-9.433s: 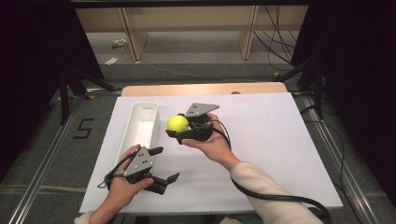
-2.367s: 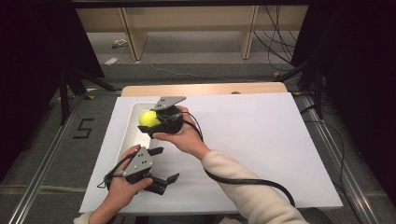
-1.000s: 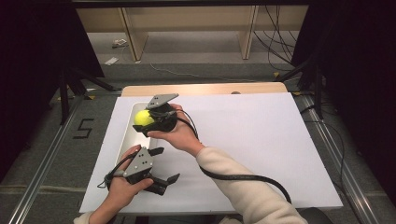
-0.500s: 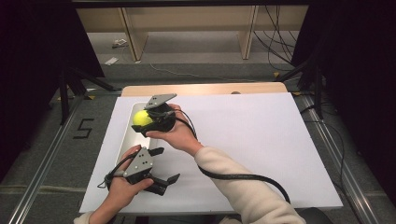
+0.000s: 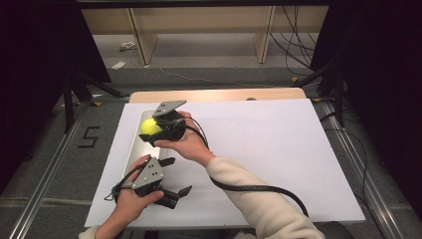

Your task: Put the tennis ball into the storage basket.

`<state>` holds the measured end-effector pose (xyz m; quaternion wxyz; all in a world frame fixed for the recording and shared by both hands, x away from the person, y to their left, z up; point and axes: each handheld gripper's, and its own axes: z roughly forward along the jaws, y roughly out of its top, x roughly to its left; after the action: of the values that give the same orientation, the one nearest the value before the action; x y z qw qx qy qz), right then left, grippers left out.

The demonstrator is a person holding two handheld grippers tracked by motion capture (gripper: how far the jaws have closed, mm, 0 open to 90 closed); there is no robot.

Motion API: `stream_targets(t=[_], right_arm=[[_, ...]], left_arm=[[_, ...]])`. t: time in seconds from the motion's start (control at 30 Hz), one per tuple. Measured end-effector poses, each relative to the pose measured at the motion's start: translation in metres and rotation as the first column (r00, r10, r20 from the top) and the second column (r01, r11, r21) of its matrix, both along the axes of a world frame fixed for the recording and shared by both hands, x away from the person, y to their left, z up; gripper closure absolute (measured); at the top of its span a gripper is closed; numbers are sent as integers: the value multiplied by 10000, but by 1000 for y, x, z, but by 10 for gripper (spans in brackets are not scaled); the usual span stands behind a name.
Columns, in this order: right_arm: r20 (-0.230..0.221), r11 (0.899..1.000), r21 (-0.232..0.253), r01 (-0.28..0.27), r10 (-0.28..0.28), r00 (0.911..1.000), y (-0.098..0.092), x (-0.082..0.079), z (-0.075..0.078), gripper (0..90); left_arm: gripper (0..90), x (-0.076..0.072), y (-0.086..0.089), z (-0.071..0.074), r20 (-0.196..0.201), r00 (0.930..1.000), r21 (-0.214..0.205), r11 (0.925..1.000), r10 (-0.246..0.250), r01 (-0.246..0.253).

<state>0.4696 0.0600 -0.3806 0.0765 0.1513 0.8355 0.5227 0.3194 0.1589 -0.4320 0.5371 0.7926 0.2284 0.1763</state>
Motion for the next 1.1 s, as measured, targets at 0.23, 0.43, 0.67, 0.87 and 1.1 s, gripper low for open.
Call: stream_targets(t=[0.23, 0.43, 0.67, 0.87, 1.1], right_arm=[[-19, 10000, -48, -20, 20, 10000, 3, 0, -1, 266], [-22, 9999, -96, -37, 37, 10000, 4, 1, -1, 265], [-65, 9999, -144, -24, 23, 10000, 6, 2, -4, 265], [-93, 9999, -163, -11, 9, 10000, 7, 4, -5, 265], [-113, 9998, -208, -27, 25, 9999, 9, 4, -5, 265]], left_arm=[[6, 0, 0, 0, 14, 10000, 21, 10000, -12, 12], [6, 0, 0, 0, 5, 10000, 20, 10000, -44, 44], [6, -1, -1, 0, -2, 10000, -16, 10000, -43, 43], [6, 0, -1, 0, -13, 10000, -14, 10000, -39, 39], [6, -1, -1, 0, -14, 10000, 18, 10000, -57, 57]])
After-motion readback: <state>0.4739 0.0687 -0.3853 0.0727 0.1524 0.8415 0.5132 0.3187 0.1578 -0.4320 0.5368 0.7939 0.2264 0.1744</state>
